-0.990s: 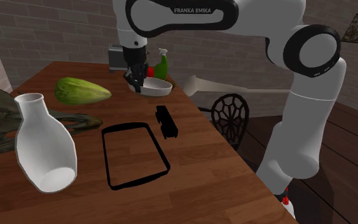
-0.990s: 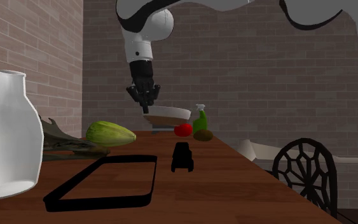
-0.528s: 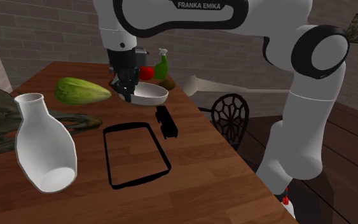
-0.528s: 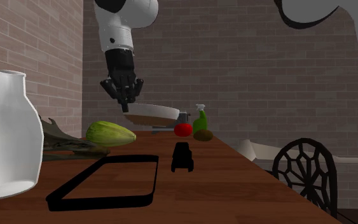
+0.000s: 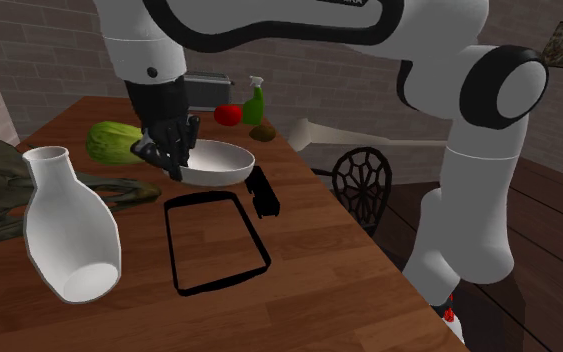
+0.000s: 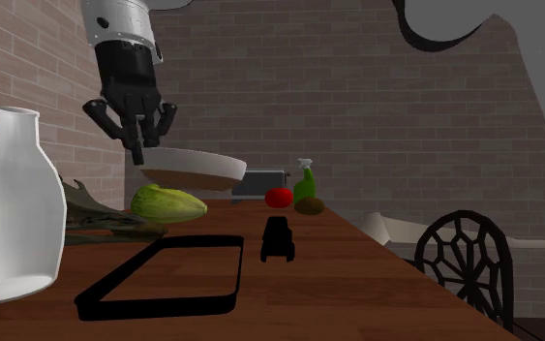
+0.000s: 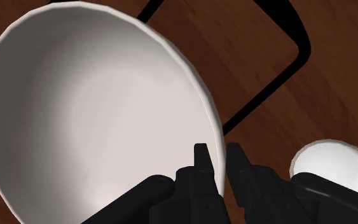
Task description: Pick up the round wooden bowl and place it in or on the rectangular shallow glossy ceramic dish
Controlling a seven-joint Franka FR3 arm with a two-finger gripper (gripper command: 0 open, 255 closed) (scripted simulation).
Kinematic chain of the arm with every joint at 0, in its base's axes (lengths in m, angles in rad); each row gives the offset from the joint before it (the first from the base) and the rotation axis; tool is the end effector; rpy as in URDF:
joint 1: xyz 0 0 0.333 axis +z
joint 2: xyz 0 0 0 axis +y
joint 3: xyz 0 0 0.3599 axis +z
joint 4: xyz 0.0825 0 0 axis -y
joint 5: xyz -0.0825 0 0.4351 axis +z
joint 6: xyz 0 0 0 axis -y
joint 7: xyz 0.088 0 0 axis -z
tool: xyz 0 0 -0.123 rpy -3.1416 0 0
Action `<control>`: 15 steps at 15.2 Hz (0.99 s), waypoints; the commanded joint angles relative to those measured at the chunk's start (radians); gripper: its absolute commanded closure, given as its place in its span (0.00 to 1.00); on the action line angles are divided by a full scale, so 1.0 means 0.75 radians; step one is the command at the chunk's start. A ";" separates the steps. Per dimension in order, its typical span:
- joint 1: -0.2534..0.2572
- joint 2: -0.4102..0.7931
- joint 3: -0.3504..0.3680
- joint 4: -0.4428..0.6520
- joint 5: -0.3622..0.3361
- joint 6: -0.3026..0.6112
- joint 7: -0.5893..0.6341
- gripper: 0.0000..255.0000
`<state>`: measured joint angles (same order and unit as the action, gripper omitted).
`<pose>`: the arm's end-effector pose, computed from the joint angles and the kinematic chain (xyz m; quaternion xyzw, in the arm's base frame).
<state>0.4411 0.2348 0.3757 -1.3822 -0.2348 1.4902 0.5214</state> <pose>0.5019 0.4471 0.6036 0.9856 0.1413 0.0026 0.0928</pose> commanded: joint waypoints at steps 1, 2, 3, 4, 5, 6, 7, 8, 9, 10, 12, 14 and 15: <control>0.046 0.041 0.021 0.064 -0.013 -0.036 0.059 1.00; 0.072 0.066 0.031 0.101 -0.022 -0.055 0.089 1.00; 0.099 0.093 0.041 0.140 -0.031 -0.074 0.119 1.00; 0.127 0.120 0.049 0.181 -0.040 -0.094 0.146 1.00; 0.123 0.114 0.048 0.153 -0.037 -0.073 0.148 1.00; 0.119 0.107 0.048 0.126 -0.034 -0.052 0.150 1.00; 0.115 0.102 0.048 0.100 -0.032 -0.031 0.152 1.00; 0.111 0.097 0.047 0.075 -0.030 -0.011 0.154 1.00; 0.108 0.092 0.047 0.050 -0.028 0.009 0.156 1.00; 0.105 0.088 0.047 0.026 -0.026 0.029 0.158 1.00; 0.100 0.081 0.046 -0.019 -0.024 0.068 0.163 1.00; 0.095 0.076 0.045 -0.062 -0.022 0.105 0.167 1.00; 0.093 0.074 0.045 -0.082 -0.022 0.124 0.169 1.00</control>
<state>0.5113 0.2915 0.4091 -1.4291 -0.2510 1.5686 0.6451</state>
